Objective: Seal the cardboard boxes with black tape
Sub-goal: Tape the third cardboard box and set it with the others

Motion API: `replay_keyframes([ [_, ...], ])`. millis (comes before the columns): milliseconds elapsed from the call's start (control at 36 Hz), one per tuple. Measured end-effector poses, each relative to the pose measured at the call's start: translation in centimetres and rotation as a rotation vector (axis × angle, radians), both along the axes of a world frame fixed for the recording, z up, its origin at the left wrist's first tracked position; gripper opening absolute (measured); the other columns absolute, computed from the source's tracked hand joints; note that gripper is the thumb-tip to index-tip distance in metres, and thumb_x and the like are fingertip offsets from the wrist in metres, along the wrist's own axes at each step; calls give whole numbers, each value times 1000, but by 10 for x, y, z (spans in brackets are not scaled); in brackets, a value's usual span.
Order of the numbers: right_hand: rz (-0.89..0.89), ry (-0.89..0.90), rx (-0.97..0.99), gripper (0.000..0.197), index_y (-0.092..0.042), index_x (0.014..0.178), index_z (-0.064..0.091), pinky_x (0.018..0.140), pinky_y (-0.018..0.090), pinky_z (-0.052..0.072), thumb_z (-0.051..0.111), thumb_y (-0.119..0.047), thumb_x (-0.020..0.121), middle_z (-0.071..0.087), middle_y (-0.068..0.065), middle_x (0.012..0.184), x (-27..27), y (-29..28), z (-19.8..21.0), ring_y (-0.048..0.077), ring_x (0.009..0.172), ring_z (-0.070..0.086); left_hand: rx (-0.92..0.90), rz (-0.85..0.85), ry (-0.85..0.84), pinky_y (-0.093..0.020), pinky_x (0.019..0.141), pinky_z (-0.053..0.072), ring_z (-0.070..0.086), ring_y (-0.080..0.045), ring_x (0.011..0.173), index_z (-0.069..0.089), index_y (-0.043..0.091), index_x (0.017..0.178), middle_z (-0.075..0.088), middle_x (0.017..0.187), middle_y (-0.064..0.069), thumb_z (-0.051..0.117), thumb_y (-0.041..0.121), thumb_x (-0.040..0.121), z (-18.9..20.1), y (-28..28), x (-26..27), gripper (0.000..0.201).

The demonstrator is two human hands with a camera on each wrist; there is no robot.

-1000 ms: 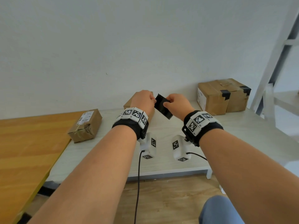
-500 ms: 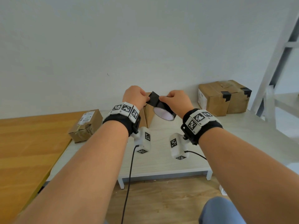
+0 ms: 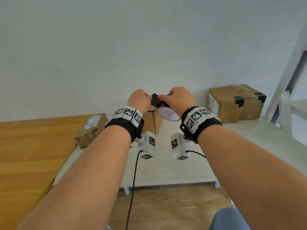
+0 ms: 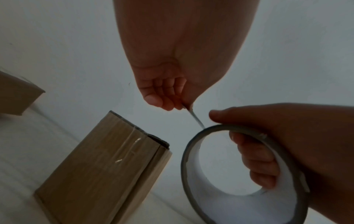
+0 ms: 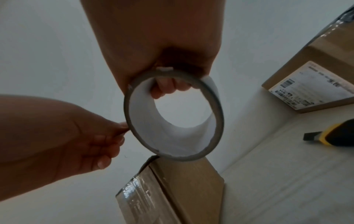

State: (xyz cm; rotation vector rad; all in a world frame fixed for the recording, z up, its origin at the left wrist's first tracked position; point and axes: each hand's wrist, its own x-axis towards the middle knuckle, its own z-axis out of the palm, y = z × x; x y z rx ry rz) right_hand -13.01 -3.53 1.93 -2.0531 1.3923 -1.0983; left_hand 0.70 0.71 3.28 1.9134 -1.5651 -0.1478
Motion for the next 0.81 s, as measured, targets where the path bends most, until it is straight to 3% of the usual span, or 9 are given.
replay_keyframes([
  [111,-32,40,79,42,-15,53,38,46,25,28,65,-35,77,39,-1,51,4,-4,-3,16,49,36,-10,-2,-1,-23,45,21,27,-15,45,30,15,50,28,50,-2,49,11,92,-6,-3,0,47],
  [194,-46,76,110,39,-14,54,38,46,25,28,65,-33,74,39,-1,51,8,-6,-4,17,49,35,-20,8,-5,-25,49,28,38,-20,55,38,13,55,37,55,-3,48,12,93,-12,-3,1,39],
  [278,-49,124,125,32,-12,57,43,45,23,30,65,-29,74,43,0,53,11,-7,-4,18,49,38,-35,-1,5,-28,64,38,48,-24,72,53,6,77,52,76,-10,48,12,94,-15,-1,-1,19],
  [333,-51,140,118,33,-12,57,43,44,22,30,65,-29,74,44,1,53,12,-7,-4,19,50,40,-38,-2,0,-29,68,38,49,-24,75,53,5,81,53,80,-11,47,12,94,-17,-2,1,15],
  [500,-68,230,112,45,-12,58,48,43,24,33,68,-47,77,49,1,54,9,-10,-3,15,49,47,-15,12,-6,-26,48,27,35,-18,50,36,14,53,34,52,-1,48,14,93,-14,-9,12,42],
  [805,-35,188,107,40,-12,60,48,44,23,30,65,-44,78,48,0,57,15,-17,-4,14,50,44,102,103,75,-26,47,24,33,-15,49,39,11,56,37,55,-3,50,14,88,-13,-18,24,35],
])
